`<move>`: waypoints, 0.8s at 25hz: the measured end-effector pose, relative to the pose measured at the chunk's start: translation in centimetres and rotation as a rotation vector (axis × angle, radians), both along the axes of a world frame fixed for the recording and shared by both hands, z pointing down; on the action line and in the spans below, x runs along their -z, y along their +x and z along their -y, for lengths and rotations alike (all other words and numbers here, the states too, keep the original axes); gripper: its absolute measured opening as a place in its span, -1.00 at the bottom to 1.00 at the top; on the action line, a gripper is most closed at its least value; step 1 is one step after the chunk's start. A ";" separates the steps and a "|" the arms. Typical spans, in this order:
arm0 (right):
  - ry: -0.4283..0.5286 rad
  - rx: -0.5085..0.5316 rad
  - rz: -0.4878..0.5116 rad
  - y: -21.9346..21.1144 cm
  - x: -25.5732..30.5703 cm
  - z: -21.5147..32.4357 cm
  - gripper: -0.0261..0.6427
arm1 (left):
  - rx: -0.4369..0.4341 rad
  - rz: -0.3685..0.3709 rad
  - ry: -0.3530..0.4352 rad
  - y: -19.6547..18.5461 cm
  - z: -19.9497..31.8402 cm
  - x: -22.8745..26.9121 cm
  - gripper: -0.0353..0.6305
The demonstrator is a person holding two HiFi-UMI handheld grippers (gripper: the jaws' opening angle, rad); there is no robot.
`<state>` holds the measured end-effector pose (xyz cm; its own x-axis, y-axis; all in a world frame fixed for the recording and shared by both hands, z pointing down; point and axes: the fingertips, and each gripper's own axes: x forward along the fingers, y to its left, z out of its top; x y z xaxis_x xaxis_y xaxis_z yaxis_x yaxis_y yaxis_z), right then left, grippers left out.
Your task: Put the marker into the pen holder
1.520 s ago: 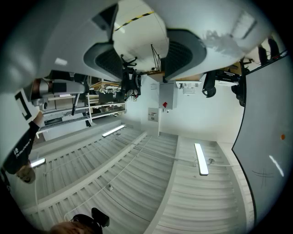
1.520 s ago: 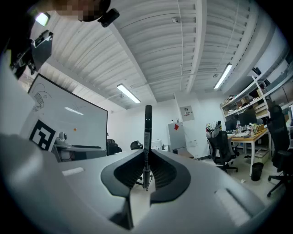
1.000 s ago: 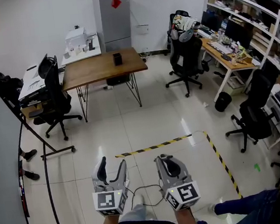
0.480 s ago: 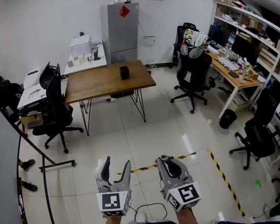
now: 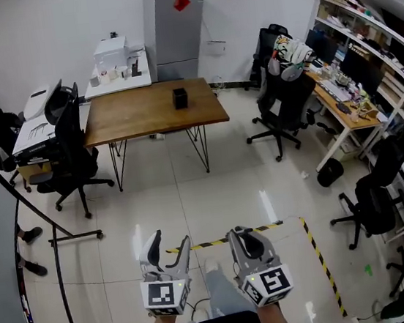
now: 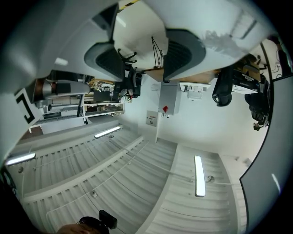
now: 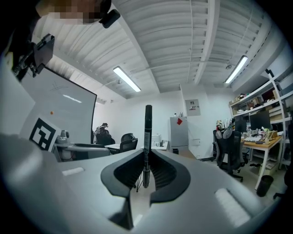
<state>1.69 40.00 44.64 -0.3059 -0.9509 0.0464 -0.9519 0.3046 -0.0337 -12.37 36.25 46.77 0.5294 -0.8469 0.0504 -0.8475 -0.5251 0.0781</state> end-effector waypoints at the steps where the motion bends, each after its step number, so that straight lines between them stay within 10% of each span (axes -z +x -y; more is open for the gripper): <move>1: -0.002 0.007 -0.001 -0.2 -0.3 1.6 -0.78 | 0.005 -0.004 0.000 -0.2 1.3 -0.2 -0.06; 20: 0.062 0.194 0.101 0.6 1.9 38.3 -0.78 | 0.124 0.072 0.058 2.4 34.8 4.2 -0.06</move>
